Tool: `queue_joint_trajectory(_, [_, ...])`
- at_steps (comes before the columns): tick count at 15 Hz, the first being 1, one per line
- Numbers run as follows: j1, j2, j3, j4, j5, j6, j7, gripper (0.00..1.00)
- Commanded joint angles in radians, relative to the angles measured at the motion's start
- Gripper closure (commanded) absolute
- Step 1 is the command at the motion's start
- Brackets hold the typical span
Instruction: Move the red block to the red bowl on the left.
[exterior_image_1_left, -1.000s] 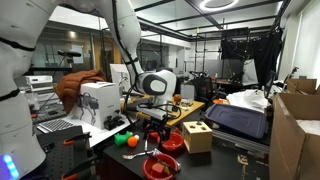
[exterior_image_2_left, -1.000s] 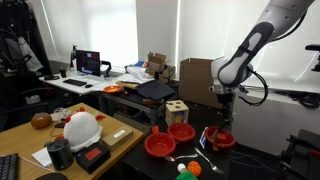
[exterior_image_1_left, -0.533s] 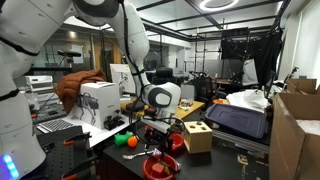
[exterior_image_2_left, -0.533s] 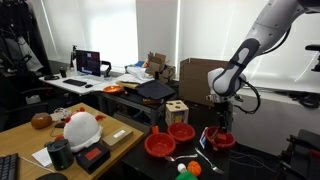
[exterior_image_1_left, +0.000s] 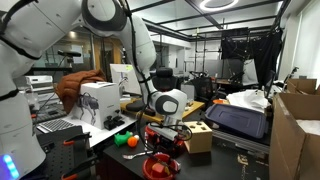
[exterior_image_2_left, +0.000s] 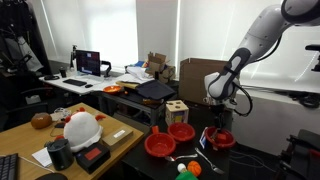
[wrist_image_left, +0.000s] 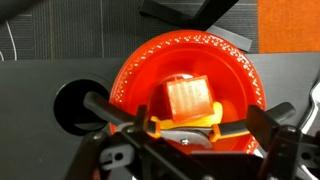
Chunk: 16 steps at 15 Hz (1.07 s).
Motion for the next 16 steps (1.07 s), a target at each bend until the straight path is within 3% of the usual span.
queue_joint_trajectory(1, [-0.007, 0.038, -0.006, 0.046, -0.016, -0.048, -0.019, 0.0])
queue_joint_trajectory(16, [-0.008, 0.095, 0.03, 0.078, -0.005, -0.124, -0.035, 0.0])
